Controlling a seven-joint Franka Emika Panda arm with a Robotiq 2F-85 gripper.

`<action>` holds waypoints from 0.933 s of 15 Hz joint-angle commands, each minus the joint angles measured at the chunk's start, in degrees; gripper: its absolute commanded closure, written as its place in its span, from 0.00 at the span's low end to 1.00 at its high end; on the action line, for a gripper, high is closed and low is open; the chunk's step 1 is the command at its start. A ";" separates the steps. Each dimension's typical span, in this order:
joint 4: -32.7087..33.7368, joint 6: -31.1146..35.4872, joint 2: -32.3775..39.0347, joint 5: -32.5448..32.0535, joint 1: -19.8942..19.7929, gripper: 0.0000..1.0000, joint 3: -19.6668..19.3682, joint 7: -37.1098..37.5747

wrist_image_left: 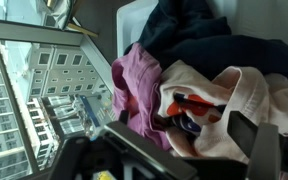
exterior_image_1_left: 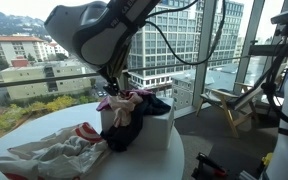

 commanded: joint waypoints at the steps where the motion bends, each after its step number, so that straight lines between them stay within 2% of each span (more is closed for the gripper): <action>1: -2.64 5.28 -1.60 4.71 -1.25 0.00 -0.26 5.12; 3: -3.59 6.73 -0.90 2.19 -1.18 0.00 -0.88 9.23; 7: -4.18 9.58 2.16 4.18 -1.53 0.00 -1.44 14.09; 11: -2.71 13.40 4.46 7.85 -1.43 0.00 -1.64 15.95; 14: -3.55 16.82 5.84 1.67 -0.81 0.00 -3.04 18.93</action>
